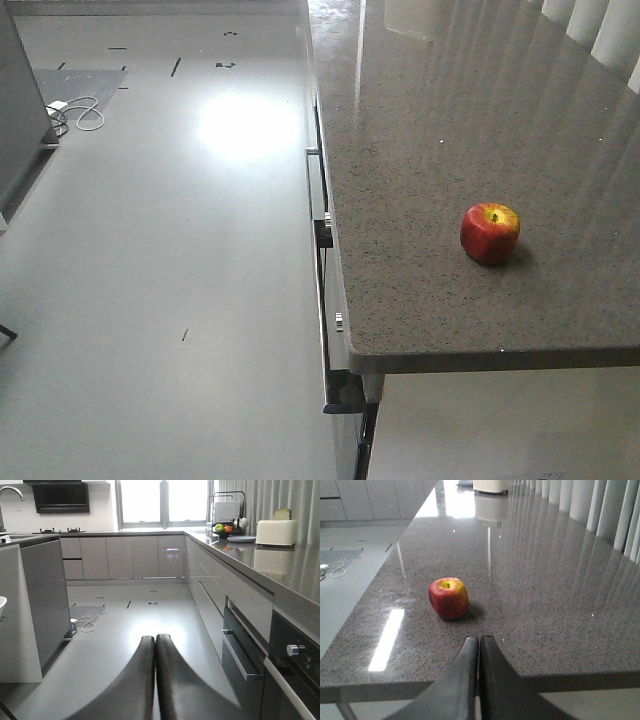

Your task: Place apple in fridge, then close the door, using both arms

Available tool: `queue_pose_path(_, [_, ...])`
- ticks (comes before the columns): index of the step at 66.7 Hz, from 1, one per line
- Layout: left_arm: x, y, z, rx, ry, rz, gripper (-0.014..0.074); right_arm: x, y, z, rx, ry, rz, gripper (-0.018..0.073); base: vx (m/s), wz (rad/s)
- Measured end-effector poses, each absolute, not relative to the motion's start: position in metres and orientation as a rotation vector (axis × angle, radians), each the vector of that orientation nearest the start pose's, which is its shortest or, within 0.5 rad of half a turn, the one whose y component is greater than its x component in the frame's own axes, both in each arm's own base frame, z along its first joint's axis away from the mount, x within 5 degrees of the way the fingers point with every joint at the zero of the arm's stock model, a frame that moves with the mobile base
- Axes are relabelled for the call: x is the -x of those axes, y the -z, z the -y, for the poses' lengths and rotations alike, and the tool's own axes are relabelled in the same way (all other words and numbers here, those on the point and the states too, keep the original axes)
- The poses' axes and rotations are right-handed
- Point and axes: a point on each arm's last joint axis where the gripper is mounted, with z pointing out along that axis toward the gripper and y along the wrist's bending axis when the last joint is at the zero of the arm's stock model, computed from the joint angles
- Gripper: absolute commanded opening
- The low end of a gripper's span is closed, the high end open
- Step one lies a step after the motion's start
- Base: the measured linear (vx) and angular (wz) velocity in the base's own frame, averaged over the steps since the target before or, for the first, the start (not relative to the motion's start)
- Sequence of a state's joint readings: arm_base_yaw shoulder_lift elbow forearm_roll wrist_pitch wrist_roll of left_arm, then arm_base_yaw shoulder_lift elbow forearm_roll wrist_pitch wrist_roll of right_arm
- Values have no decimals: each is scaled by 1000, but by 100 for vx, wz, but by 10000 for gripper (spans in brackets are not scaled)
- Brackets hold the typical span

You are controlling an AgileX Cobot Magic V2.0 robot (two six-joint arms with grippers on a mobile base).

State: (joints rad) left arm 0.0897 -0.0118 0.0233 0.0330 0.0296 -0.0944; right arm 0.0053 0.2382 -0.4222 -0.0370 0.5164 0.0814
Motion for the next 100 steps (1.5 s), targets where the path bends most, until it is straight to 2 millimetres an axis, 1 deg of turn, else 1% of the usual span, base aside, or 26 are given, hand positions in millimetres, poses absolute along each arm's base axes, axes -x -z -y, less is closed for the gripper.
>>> queue_pose_path(6, [-56, -203, -5, 116, -23, -1520, -6, -67, -307, 0, -62, -42, -1918, 23, 0, 0])
queue_pose_path(11, [-56, -203, -5, 116, -23, -1520, -6, -76, -314, -1, -35, -34, -2007, 69, 0, 0])
queue_pose_path(18, [-56, -203, -5, 116, -23, -1520, -6, -90, -320, -3, 32, -27, -2119, 175, 0, 0])
queue_pose_path(26, [-56, -203, -5, 116, -23, -1520, -6, -107, -325, -7, 115, -45, -2208, 351, 0, 0])
queue_pose_path(33, [-56, -203, -5, 116, -23, -1520, -6, -123, -325, -10, 158, -70, -2264, 483, 0, 0])
queue_pose_path(41, [-56, -203, -5, 116, -23, -1520, -6, -141, -324, -11, 169, -92, -2318, 596, 0, 0])
queue_pose_path(44, [-56, -203, -5, 116, -23, -1520, -6, -149, -323, -11, 171, -95, -2337, 622, 0, 0])
queue_pose_path(50, [-56, -203, -5, 116, -23, -1520, -6, -162, -321, -11, 172, -97, -2370, 645, 0, 0])
queue_pose_path(67, [-56, -203, -5, 116, -23, -1520, -6, -201, -317, -12, 205, -93, -2441, 639, 0, 0])
queue_pose_path(86, [-56, -203, -5, 116, -23, -1520, -6, -253, -315, -13, 263, -99, -2486, 633, 0, 0])
queue_pose_path(100, [-56, -203, -5, 116, -23, -1520, -6, -294, -307, -15, 296, -111, -2520, 633, 0, 0])
